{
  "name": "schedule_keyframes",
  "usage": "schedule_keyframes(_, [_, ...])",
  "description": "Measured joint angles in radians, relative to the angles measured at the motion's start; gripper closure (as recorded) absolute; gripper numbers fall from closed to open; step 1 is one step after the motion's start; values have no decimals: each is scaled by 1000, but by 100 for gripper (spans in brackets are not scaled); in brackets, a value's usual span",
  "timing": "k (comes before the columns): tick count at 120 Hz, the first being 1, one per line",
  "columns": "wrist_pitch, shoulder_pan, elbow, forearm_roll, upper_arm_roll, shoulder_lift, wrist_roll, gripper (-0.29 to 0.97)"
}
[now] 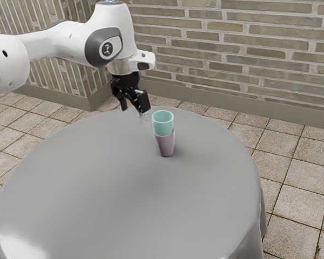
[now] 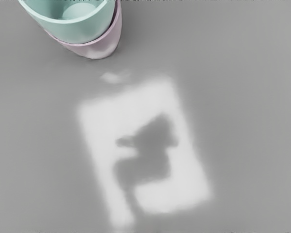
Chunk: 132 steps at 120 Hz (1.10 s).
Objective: Place the left cup onto the right cup
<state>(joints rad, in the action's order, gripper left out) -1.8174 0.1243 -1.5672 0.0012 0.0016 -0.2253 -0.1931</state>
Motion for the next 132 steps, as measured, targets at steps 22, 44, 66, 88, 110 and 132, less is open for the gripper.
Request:
schedule_keyframes(22, [-9,-1,-60,-4,14,80,0,0])
schedule_keyframes(44, [1,0,-73,-3,17,121,0,0])
schedule_keyframes(66, [42,0,-72,-1,17,147,1,0])
schedule_keyframes(88, [65,0,-69,-1,17,149,1,0])
schedule_keyframes(110, [74,0,-66,-1,17,149,1,0])
schedule_keyframes(132, [77,0,-65,-1,17,148,1,0])
